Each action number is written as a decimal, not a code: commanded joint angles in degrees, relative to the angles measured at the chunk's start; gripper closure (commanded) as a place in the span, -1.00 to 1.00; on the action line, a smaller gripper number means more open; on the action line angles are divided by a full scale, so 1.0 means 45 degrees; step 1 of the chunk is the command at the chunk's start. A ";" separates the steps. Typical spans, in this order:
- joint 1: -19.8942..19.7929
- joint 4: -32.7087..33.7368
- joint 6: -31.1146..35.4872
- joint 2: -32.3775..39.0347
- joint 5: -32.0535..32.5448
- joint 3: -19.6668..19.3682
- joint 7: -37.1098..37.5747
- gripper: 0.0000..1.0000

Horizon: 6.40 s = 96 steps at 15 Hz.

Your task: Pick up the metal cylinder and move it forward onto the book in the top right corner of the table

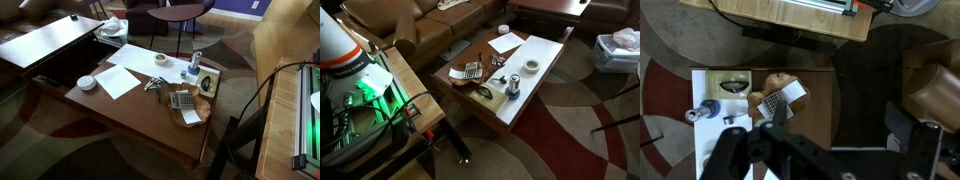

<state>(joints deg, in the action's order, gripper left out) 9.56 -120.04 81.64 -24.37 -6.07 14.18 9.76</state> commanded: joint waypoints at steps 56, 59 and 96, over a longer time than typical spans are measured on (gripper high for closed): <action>-0.1563 -0.1992 1.1109 1.1311 -0.2091 -0.1028 -0.2532 -1.00; -0.1475 -0.0854 1.0182 1.3025 -0.1868 -0.1139 -0.2922 -1.00; -0.1438 -0.0022 1.9791 1.6162 -0.0984 -0.0760 -0.2543 -1.00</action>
<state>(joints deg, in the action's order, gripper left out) 0.90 -121.65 169.92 46.55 -12.45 11.79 -4.65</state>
